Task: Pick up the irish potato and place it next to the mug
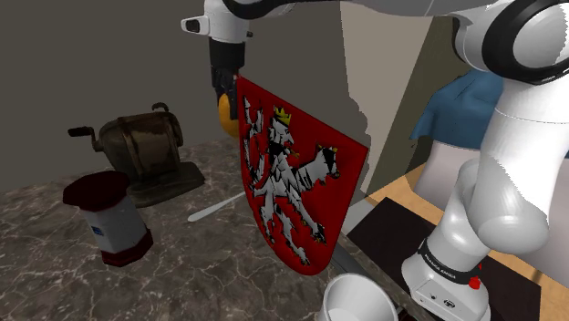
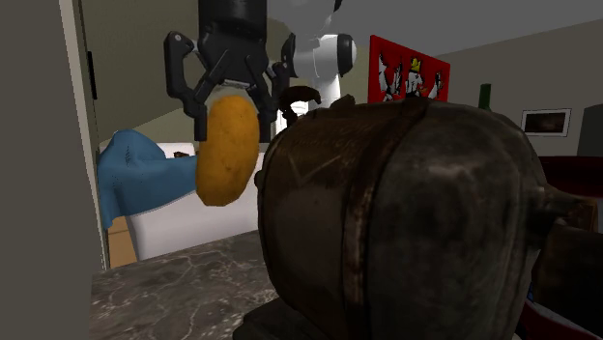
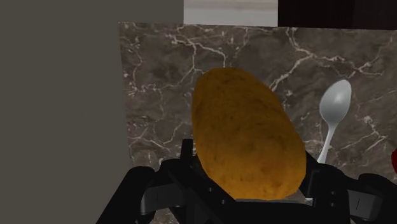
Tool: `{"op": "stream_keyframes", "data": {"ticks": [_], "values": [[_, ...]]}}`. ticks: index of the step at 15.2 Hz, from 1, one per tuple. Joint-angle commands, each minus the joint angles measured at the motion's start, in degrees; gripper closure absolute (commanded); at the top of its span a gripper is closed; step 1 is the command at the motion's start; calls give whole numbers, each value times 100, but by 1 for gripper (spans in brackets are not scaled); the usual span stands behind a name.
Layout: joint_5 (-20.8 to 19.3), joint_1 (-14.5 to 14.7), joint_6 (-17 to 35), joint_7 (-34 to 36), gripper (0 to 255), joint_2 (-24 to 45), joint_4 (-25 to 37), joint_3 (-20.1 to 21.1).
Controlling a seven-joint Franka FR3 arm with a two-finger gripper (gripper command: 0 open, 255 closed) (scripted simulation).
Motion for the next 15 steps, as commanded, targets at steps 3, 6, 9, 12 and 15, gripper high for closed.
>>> {"op": "stream_keyframes", "data": {"ticks": [3, 6, 9, 12, 15], "values": [[-6, 6, -344, -1, 255, 50, 391, 2], [-15, 15, -601, 3, 255, 112, 710, 4], [-13, 73, -697, 102, 255, -5, 690, 45], [17, 231, -555, 398, 255, -444, 111, 171], [54, 390, -456, 706, 255, -822, -363, 315]]}}
